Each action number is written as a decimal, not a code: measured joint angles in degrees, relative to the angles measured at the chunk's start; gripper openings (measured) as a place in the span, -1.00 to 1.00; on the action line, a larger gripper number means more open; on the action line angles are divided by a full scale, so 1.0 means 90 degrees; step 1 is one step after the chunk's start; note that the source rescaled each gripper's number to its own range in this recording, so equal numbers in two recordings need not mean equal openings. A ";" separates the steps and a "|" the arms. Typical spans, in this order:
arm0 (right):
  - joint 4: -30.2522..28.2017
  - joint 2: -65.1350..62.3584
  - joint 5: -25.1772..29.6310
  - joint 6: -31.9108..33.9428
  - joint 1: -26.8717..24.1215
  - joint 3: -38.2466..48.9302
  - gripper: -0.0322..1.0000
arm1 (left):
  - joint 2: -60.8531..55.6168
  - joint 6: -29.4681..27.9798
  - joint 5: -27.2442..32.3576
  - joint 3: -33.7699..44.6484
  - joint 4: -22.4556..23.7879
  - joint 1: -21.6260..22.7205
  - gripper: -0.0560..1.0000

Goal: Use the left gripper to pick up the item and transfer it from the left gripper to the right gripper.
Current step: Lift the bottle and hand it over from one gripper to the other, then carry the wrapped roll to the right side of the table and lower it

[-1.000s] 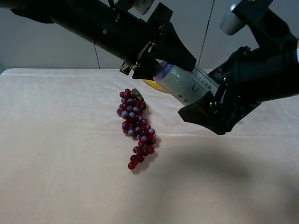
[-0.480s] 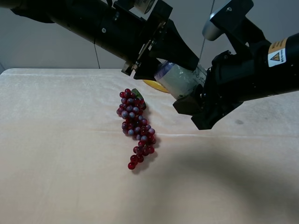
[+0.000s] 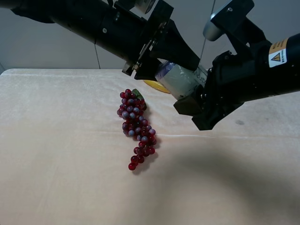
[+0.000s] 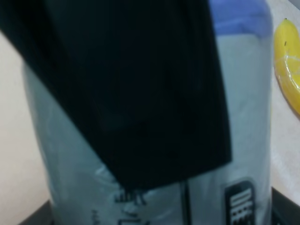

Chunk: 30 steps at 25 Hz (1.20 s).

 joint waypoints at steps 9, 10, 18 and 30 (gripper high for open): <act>0.0013 0.0020 0.0124 0.0000 0.0000 0.0000 -0.93 | -0.0144 0.0000 -0.0021 -0.0008 0.0059 0.0224 0.96; 0.0013 0.0020 0.0129 0.0000 0.0000 0.0000 -0.93 | -0.0230 -0.0006 0.0012 -0.0008 0.0086 0.0314 0.97; 0.0013 0.0020 0.0142 0.0000 0.0000 0.0000 -0.93 | -0.1548 -0.0592 0.0545 -0.0008 0.1226 0.1515 1.00; 0.0013 0.0020 0.0142 0.0000 0.0000 0.0000 -0.93 | -0.4754 -0.2871 0.0873 0.0333 0.5163 0.1924 1.00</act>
